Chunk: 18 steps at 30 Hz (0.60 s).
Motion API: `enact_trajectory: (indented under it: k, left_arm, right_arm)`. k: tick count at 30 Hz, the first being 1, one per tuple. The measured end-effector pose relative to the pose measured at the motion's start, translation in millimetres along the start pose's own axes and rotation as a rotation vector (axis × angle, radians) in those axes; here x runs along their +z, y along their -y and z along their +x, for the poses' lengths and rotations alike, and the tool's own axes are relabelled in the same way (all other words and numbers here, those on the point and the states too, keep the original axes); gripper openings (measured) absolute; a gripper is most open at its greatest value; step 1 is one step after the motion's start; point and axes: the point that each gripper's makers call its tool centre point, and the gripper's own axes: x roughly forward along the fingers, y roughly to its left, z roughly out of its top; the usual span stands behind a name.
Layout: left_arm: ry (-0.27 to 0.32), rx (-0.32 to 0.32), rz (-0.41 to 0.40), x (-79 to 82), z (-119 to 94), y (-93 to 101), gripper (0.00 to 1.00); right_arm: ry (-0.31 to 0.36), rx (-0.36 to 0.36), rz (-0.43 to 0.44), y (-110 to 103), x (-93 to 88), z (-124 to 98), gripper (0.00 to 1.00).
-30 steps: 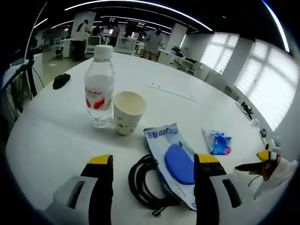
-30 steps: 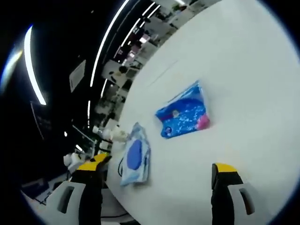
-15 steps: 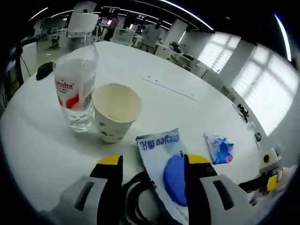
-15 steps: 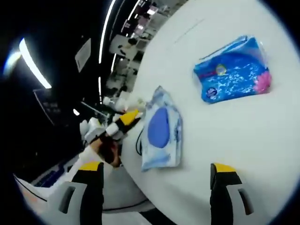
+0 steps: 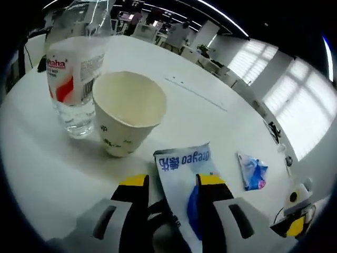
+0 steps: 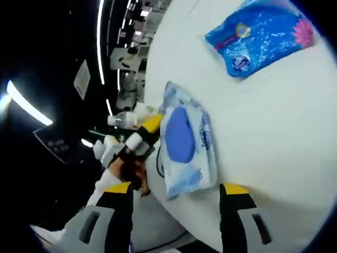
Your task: Arrange the tabletop items into an orderly group along one side of the table until the central work area is clear of visible clutter.
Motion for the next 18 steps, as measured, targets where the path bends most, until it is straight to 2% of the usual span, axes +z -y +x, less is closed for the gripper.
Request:
enact_trajectory:
  k: [4,5,6,7,9,12,18]
  left_arm:
    - [-0.001,0.014,0.008,-3.3,0,-1.7,0.13]
    - [-0.002,0.021,0.010,-3.7,-1,-2.9,0.11]
    - [0.000,0.018,0.009,-3.6,-1,-2.9,0.11]
    - [0.000,0.022,0.004,-3.7,-2,-3.3,0.11]
    - [-0.010,0.036,0.023,-5.0,-3,-7.0,0.08]
    - [0.001,0.026,0.024,-3.2,-8,-3.3,0.05]
    - [0.056,-0.003,-0.016,5.9,-23,7.2,0.00]
  right_arm:
    - [0.037,-0.007,-0.002,4,11.9,3,0.41]
    - [0.048,-0.041,-0.001,11,15.6,5,0.35]
    - [0.062,-0.076,-0.003,19,18.4,5,0.23]
    - [0.065,-0.078,-0.003,21,18.6,5,0.13]
    - [0.068,-0.064,0.027,22,18.9,5,0.10]
    - [0.075,-0.055,0.019,18,21.4,1,0.09]
    - [0.135,-0.036,0.052,14,33.1,-11,0.04]
